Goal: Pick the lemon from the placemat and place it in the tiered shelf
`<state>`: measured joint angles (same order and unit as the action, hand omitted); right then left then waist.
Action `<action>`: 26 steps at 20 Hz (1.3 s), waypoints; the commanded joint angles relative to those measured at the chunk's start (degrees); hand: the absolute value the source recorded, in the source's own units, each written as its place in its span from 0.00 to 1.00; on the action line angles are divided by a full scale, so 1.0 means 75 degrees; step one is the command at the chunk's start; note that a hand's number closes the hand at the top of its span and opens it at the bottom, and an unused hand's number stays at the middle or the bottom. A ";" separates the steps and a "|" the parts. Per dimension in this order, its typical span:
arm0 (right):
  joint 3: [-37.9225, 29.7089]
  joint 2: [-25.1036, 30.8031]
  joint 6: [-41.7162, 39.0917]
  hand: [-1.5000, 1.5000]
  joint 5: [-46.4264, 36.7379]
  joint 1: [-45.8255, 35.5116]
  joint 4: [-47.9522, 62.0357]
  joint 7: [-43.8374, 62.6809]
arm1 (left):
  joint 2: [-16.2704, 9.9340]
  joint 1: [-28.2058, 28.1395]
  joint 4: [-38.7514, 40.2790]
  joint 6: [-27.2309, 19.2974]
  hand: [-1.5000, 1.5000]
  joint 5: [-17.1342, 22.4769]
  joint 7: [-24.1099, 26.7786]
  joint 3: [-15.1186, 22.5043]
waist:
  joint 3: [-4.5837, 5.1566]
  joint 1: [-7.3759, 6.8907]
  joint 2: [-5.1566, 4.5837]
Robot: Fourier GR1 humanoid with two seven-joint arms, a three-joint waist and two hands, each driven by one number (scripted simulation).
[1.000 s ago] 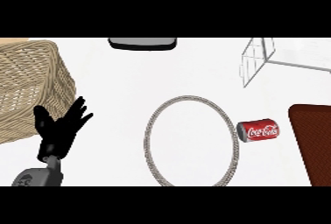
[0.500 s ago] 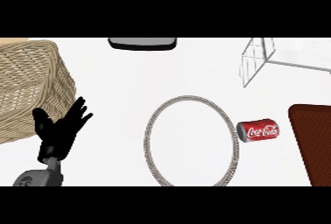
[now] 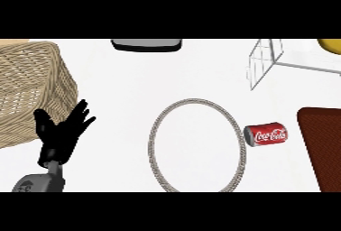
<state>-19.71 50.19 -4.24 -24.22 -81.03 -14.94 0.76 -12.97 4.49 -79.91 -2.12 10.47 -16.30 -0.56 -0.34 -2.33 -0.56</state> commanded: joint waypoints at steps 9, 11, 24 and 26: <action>-0.1354 0.0698 0.1071 0.00 0.1101 -0.0169 0.0125 0.0367 | 0.0325 -0.0280 0.0343 -0.0090 0.50 -0.0312 0.0167 0.0264 | 0.0039 0.0020 -0.0065; -0.1228 0.0840 0.1521 0.00 0.0913 -0.0185 0.0070 0.0651 | 0.0075 -0.0146 0.0178 0.0048 0.50 -0.0034 -0.0105 -0.0037 | 0.0044 0.0035 -0.0038; -0.2502 0.3037 0.0261 0.00 0.1936 0.1223 0.0719 0.0288 | 0.0131 -0.0243 0.0122 0.0052 0.50 -0.0080 -0.0042 -0.0070 | 0.0014 0.0118 -0.0045; -0.2638 0.3335 -0.0219 0.00 0.2079 0.1301 0.0762 0.0314 | 0.0273 -0.0085 0.0543 -0.0107 0.50 -0.0272 0.0272 -0.0056 | 0.0015 0.0187 -0.0071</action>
<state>-37.47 71.38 -0.18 -10.63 -74.00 -10.23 4.04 -12.13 3.83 -80.09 -2.38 9.45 -15.54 -1.36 -0.48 -1.62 -0.66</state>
